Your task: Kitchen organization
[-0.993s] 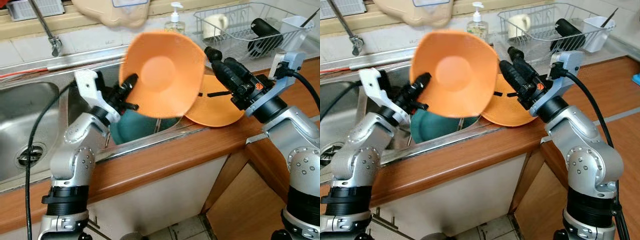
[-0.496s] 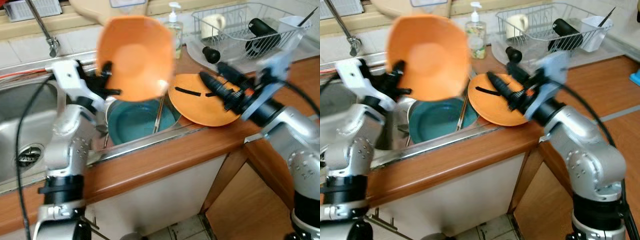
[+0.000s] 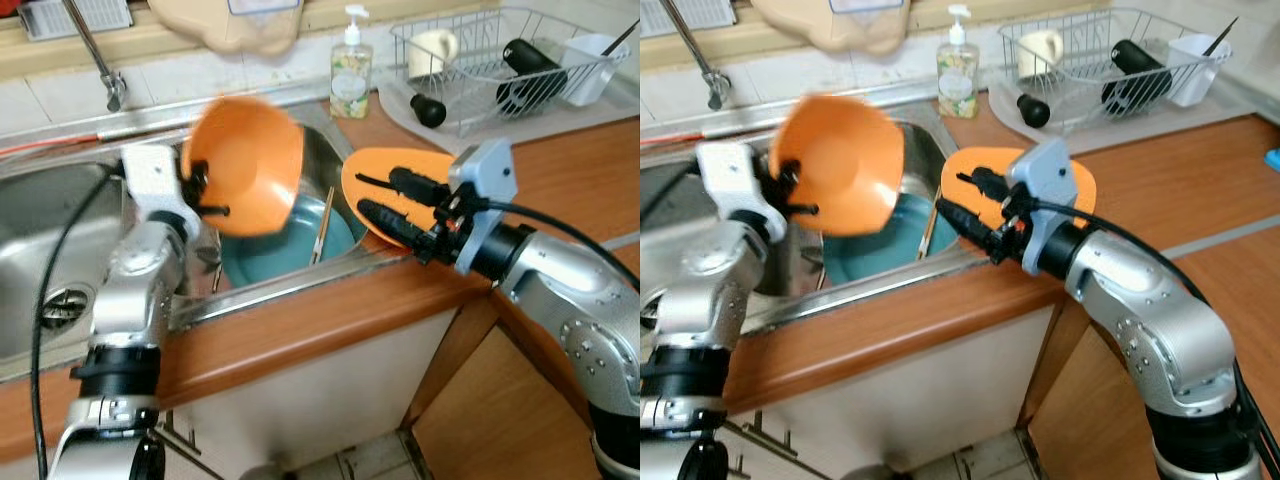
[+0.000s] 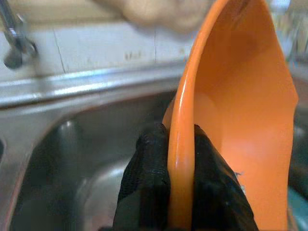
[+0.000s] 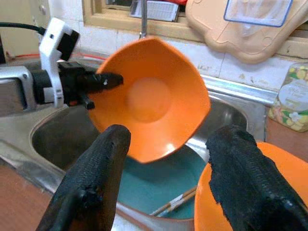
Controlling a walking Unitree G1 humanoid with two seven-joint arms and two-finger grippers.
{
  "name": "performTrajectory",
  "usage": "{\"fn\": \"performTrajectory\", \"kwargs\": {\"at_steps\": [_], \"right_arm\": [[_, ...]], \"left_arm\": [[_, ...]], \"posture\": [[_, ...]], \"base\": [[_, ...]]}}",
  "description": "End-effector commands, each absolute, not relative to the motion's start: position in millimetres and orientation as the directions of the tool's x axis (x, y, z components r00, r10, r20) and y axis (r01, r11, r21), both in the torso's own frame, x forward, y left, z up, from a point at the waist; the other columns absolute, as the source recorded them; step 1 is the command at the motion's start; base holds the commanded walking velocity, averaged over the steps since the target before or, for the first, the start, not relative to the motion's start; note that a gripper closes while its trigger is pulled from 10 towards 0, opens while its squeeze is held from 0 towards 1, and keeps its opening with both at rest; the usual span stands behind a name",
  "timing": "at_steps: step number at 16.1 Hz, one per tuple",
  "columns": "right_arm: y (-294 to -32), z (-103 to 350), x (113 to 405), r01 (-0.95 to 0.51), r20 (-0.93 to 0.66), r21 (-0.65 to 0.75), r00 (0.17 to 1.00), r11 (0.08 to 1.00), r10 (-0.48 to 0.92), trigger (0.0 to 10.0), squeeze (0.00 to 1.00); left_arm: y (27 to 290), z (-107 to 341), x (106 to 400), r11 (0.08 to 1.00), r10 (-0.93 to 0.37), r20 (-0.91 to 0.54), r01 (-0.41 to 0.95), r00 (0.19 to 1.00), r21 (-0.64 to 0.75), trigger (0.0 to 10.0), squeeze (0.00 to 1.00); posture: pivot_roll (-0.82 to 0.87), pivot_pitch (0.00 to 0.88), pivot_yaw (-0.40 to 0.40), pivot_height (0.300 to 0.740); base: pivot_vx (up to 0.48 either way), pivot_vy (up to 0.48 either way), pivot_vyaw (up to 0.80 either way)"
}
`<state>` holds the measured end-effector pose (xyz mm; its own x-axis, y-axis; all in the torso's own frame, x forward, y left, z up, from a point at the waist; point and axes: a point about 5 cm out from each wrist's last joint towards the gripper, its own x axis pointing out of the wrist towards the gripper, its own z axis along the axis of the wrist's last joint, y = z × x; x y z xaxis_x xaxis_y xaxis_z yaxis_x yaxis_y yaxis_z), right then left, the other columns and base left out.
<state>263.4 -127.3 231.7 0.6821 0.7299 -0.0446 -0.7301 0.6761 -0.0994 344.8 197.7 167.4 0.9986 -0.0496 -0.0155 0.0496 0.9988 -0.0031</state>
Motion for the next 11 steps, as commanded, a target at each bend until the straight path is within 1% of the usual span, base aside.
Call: {"fn": "performTrajectory", "kwargs": {"at_steps": [1, 5, 6, 7, 8, 9, 11], "right_arm": [[-124, 230, 260, -0.749, -0.072, -0.115, 0.662, 0.653, 0.746, 10.0, 0.00], [-122, 221, 257, -0.771, -0.147, -0.134, 0.637, 0.622, 0.757, 10.0, 0.00], [-122, 220, 256, -0.776, -0.156, -0.134, 0.631, 0.616, 0.760, 10.0, 0.00], [-121, 217, 255, -0.785, -0.176, -0.138, 0.620, 0.604, 0.765, 10.0, 0.00], [-121, 215, 255, -0.791, -0.191, -0.142, 0.612, 0.595, 0.767, 10.0, 0.00], [-120, 214, 255, -0.795, -0.202, -0.144, 0.606, 0.589, 0.769, 10.0, 0.00], [-120, 213, 254, -0.799, -0.214, -0.145, 0.601, 0.583, 0.770, 10.0, 0.00]], "left_arm": [[196, 176, 351, 0.998, -0.061, -0.002, 0.061, 0.998, 0.019, 0.0, 0.00], [182, 162, 361, 0.987, -0.142, -0.113, 0.150, 0.983, 0.065, 0.0, 0.00], [180, 160, 362, 0.985, -0.152, -0.133, 0.162, 0.979, 0.065, 1.7, 0.00], [176, 157, 365, 0.981, -0.169, -0.173, 0.183, 0.970, 0.070, 3.7, 0.00], [175, 154, 368, 0.976, -0.179, -0.205, 0.199, 0.962, 0.082, 4.8, 0.00], [174, 151, 370, 0.973, -0.182, -0.231, 0.209, 0.956, 0.097, 10.0, 0.00], [175, 146, 371, 0.970, -0.183, -0.279, 0.220, 0.943, 0.106, 10.0, 0.00]], "posture": [[-0.05, 0.000, 0.092, 0.740], [-0.05, 0.000, 0.092, 0.740], [-0.05, 0.000, 0.092, 0.740], [-0.05, 0.000, 0.091, 0.740], [-0.06, 0.000, 0.091, 0.740], [-0.06, 0.000, 0.091, 0.740], [-0.06, 0.000, 0.095, 0.740]], "base": [[0.000, 0.000, 0.00], [0.000, 0.000, 0.00], [0.000, 0.000, 0.00], [0.000, 0.000, 0.00], [0.000, 0.000, 0.00], [0.000, 0.000, 0.00], [0.000, 0.000, 0.00]]}}
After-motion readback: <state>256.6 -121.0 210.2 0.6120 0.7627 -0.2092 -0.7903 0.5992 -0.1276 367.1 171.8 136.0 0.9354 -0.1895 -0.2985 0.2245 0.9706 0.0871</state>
